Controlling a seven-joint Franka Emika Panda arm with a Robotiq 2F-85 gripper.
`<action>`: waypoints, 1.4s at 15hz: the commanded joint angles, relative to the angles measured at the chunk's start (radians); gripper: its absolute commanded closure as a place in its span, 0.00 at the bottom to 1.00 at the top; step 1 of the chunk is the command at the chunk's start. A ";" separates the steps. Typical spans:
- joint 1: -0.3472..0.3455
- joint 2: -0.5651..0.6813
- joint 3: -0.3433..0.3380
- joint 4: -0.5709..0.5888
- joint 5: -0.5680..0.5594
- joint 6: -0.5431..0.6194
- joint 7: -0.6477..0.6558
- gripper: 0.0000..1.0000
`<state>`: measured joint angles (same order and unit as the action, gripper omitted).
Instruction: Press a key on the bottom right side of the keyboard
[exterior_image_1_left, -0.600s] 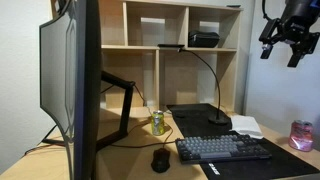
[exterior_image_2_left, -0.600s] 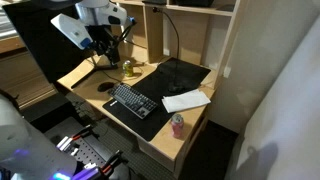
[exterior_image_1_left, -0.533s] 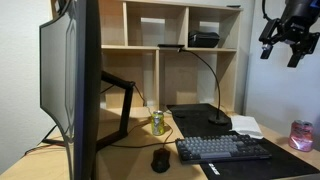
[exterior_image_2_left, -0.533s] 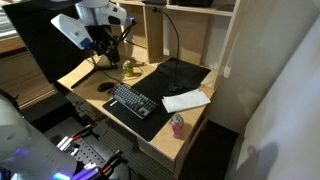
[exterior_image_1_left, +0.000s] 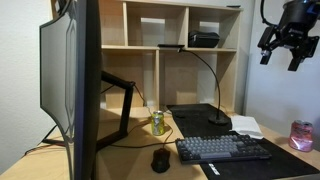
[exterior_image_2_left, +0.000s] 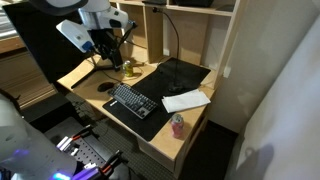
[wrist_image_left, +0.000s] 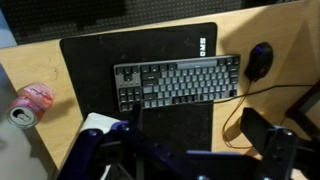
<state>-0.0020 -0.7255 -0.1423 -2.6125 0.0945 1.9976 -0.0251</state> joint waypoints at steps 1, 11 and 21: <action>-0.093 0.037 0.107 -0.056 -0.076 0.091 0.157 0.00; -0.253 0.381 0.132 -0.144 -0.283 0.454 0.380 0.00; -0.253 0.790 0.043 -0.150 -0.301 0.755 0.641 0.00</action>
<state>-0.2922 -0.0147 -0.0457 -2.7815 -0.3618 2.6449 0.6790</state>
